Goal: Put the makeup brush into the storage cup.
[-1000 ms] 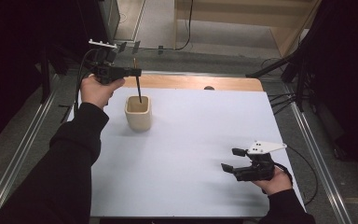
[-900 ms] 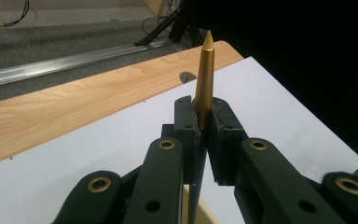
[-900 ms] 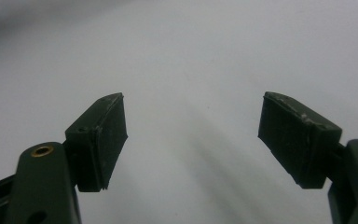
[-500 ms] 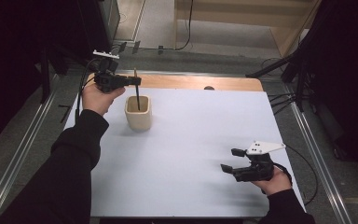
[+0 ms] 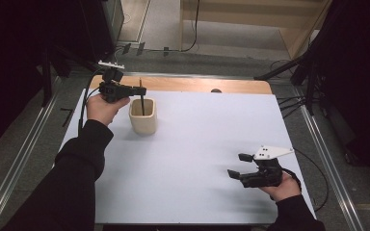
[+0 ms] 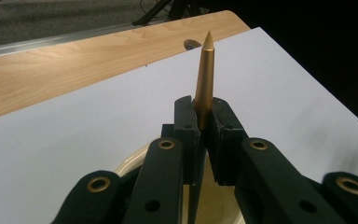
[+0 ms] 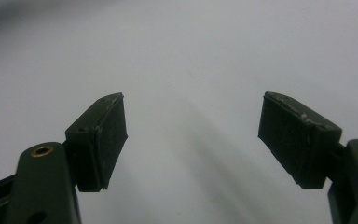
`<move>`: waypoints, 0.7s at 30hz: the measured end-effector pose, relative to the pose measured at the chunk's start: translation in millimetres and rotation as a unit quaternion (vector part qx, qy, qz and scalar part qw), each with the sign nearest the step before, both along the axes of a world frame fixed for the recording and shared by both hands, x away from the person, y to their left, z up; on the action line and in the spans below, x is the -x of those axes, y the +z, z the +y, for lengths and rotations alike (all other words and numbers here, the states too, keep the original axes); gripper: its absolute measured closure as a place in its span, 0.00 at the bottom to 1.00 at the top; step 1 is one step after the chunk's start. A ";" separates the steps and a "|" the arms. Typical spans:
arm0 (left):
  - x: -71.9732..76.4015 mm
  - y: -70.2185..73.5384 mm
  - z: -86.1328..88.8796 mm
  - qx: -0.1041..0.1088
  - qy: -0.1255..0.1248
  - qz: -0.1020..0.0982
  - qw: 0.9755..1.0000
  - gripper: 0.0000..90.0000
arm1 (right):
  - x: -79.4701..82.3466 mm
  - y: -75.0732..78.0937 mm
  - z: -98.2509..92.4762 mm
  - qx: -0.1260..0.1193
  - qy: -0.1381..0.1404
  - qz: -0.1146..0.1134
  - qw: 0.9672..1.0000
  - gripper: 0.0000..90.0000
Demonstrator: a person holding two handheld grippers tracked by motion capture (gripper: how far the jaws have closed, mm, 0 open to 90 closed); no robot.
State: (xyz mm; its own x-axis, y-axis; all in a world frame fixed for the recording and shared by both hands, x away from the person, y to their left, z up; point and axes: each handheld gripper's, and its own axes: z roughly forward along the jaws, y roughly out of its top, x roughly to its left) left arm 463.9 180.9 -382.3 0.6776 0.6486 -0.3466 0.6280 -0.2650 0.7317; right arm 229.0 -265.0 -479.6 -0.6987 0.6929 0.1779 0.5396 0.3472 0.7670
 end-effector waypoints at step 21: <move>4.3 1.8 3.7 -0.008 -0.001 0.005 1.000 0.92 | 0.0 -0.4 0.9 0.002 0.002 0.001 1.000 0.27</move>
